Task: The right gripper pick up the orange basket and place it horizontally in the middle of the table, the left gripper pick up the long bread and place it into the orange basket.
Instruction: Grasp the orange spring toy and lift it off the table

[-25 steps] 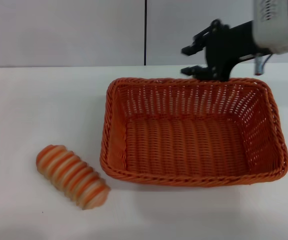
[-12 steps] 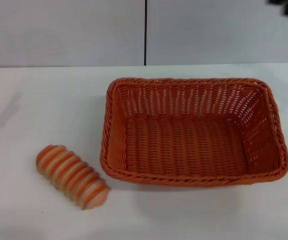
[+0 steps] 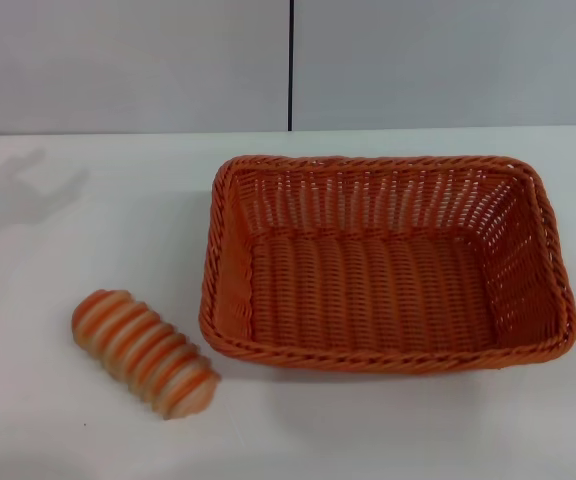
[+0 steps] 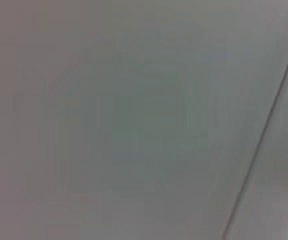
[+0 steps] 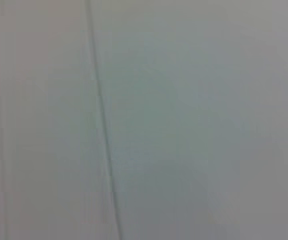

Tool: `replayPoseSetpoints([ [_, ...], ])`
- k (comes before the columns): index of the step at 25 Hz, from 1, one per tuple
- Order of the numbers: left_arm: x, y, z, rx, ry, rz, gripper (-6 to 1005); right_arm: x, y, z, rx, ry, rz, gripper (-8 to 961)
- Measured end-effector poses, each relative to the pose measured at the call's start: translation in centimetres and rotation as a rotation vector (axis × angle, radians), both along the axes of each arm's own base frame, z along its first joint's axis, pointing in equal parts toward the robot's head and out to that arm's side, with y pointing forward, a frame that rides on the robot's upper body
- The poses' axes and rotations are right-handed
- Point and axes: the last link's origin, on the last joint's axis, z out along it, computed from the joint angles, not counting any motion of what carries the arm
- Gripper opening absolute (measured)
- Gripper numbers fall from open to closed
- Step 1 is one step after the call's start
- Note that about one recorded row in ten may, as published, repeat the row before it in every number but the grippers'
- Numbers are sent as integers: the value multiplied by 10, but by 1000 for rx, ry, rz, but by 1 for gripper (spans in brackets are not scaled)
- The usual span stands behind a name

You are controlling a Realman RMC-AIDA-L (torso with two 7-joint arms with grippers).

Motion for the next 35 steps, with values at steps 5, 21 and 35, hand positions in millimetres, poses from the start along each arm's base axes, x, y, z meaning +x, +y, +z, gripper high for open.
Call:
replayPoseSetpoints([
  [5,12,17,8,-205,209,106,699,29,-23,-8,88,103,-31,382],
  [21,10,-2,-13,-508,401,253,691,42,-17,-37,124,203,-54,382],
  [35,8,-7,-65,-688,401,315,684,59,-32,-18,206,264,-125,381],
])
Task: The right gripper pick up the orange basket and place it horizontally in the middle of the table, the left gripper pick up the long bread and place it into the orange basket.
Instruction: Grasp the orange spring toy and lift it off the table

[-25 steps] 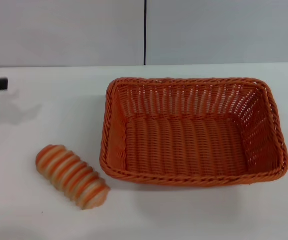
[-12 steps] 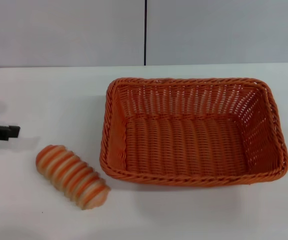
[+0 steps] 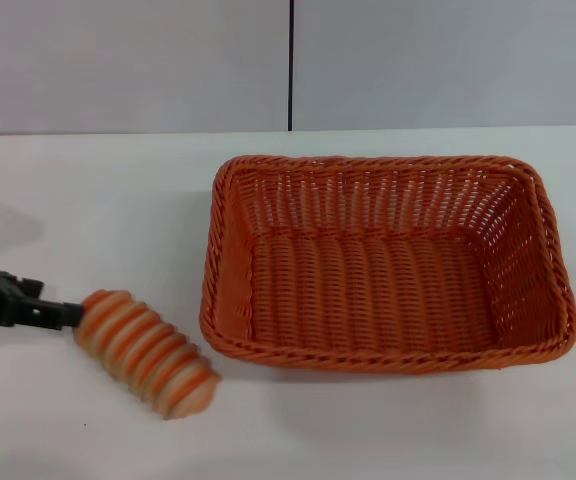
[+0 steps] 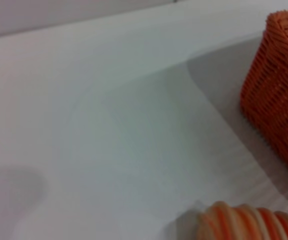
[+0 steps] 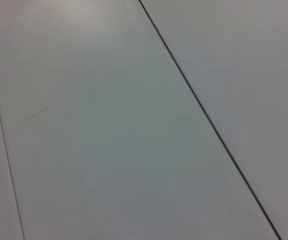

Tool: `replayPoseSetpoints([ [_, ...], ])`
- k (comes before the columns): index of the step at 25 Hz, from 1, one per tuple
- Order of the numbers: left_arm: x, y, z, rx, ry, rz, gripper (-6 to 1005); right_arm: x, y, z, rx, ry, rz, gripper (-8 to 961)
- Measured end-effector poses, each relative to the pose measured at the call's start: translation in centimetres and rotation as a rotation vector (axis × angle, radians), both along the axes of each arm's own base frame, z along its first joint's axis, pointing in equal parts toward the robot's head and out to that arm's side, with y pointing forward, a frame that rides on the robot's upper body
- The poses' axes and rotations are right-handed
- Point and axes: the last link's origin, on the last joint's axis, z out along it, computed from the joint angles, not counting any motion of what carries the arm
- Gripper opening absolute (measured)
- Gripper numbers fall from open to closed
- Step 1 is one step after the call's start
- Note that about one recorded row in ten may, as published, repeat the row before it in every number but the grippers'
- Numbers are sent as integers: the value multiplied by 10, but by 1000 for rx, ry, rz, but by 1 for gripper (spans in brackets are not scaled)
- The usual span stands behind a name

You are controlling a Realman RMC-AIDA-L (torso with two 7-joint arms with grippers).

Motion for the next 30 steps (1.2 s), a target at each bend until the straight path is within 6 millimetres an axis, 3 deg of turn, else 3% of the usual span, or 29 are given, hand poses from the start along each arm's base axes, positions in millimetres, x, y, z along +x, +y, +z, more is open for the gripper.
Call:
replayPoseSetpoints([
  [11,-5,4,-28,-30,-53,30,679,3,-17,10,51,14,6,381],
  [30,-11,8,-31,-30,-1,14,670,4,-21,13,83,59,5,381],
])
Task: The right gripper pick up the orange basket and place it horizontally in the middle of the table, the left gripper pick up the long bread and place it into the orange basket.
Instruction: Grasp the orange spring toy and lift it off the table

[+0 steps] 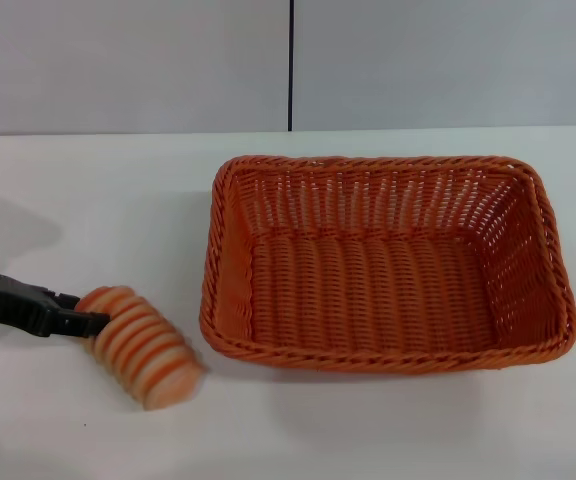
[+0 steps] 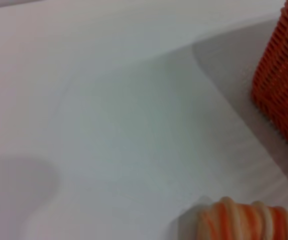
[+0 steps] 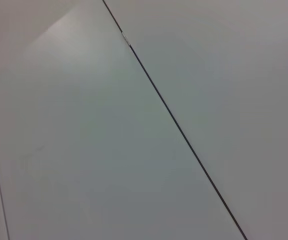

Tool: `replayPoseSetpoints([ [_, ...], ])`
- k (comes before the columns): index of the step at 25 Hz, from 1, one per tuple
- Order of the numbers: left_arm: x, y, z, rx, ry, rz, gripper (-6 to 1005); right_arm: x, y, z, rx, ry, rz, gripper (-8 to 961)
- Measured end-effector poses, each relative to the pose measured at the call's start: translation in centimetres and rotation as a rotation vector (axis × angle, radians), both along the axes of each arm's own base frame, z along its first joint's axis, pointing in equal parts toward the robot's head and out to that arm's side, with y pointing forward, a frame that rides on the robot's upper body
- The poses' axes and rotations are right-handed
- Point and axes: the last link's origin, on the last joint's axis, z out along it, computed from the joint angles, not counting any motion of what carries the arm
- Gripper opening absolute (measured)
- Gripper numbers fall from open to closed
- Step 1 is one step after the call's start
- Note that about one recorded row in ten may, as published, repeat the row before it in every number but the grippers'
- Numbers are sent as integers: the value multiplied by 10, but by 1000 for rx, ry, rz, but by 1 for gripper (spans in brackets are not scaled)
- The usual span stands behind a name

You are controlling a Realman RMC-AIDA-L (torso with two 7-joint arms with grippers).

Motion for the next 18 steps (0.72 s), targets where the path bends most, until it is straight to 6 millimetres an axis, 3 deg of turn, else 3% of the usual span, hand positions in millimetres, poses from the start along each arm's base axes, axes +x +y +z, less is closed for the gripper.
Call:
replayPoseSetpoints([
  [15,28,0,15,-15,-77,-78,340,1,-3,-4,6,23,-8,382],
  [18,40,3,22,-6,-106,-109,320,2,-3,-4,9,25,-10,381],
])
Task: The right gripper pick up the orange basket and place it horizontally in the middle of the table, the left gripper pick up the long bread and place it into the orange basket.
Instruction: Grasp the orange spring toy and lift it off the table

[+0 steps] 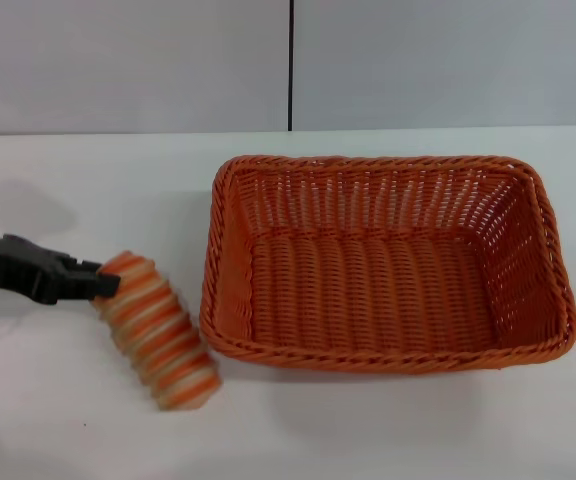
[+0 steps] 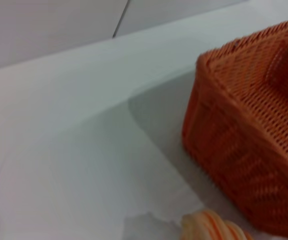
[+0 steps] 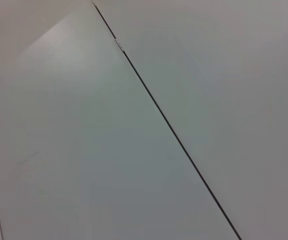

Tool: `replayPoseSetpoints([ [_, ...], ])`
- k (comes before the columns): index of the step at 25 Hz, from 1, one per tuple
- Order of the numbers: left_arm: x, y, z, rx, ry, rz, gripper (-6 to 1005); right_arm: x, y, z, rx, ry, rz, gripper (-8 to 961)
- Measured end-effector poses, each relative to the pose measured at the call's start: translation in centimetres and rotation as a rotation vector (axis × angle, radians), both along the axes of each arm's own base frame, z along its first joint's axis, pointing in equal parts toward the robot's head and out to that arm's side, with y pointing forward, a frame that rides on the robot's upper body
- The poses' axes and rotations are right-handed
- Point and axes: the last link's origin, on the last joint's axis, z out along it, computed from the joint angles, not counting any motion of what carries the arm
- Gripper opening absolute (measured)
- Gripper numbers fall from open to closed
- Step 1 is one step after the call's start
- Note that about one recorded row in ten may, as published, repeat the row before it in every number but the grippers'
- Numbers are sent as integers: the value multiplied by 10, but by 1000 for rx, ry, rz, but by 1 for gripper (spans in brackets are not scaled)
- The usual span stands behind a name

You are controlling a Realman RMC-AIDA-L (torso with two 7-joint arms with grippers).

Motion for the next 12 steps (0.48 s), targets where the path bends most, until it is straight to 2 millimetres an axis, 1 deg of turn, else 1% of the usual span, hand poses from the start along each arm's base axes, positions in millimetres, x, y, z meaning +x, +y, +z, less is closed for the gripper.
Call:
replayPoseSetpoints([
  [9,28,10,20,70,-22,-84,257,0,0,-1,6,7,1,381],
  [10,28,10,20,70,-22,-84,249,0,0,-1,6,7,1,381],
  [12,37,14,28,102,-21,-120,236,0,0,-1,6,7,1,381],
])
